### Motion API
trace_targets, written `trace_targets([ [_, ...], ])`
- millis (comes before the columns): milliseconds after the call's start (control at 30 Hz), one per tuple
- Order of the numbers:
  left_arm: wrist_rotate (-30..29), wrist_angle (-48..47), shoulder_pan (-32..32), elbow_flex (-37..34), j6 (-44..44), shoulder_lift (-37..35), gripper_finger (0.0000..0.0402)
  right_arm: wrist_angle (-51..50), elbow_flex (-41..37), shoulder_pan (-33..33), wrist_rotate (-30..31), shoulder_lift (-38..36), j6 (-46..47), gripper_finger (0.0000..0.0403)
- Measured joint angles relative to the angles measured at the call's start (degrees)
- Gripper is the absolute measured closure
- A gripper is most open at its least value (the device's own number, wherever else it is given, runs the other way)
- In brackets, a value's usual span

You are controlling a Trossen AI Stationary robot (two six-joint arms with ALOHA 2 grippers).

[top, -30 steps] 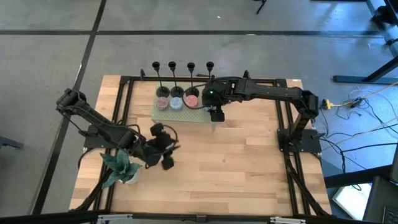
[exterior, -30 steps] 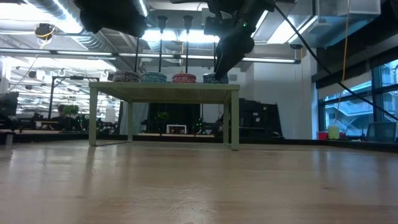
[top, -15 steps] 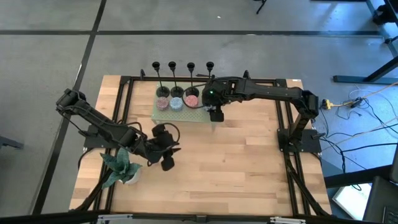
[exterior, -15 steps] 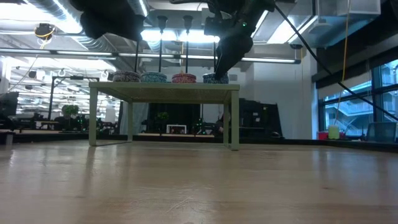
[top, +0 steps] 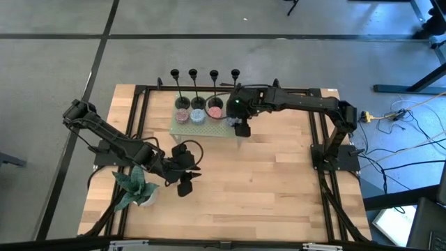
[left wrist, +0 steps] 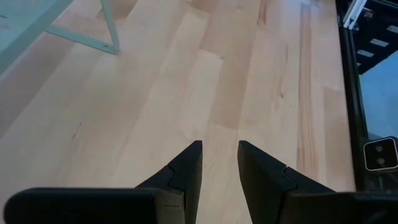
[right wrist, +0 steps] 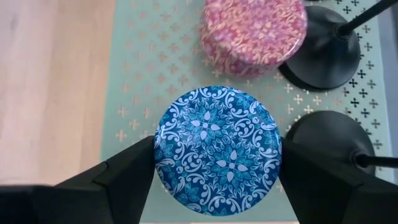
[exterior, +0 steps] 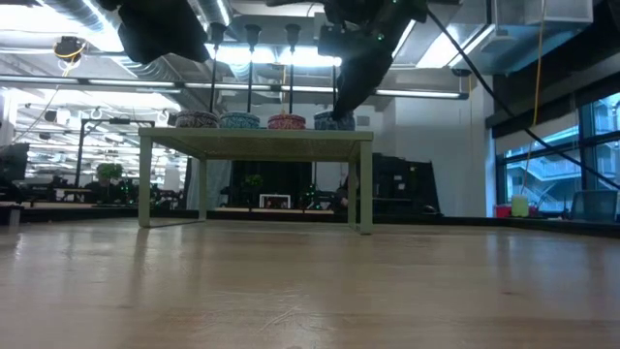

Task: Pick & Place candle stick holders
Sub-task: Align the blue scented candle with the pink scented candle on the shelf

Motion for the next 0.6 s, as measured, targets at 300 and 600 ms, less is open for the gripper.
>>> trace_targets([
  [300, 0.0, 0.0, 0.0, 0.0, 0.0, 0.0, 0.0304, 0.9, 0.0, -0.6, -2.4, 0.0, 0.6, 0.0091],
  [600, 0.0, 0.0, 0.0, 0.0, 0.0, 0.0, 0.0304, 0.9, 0.0, -0.6, -5.8, 0.0, 0.4, 0.0091],
])
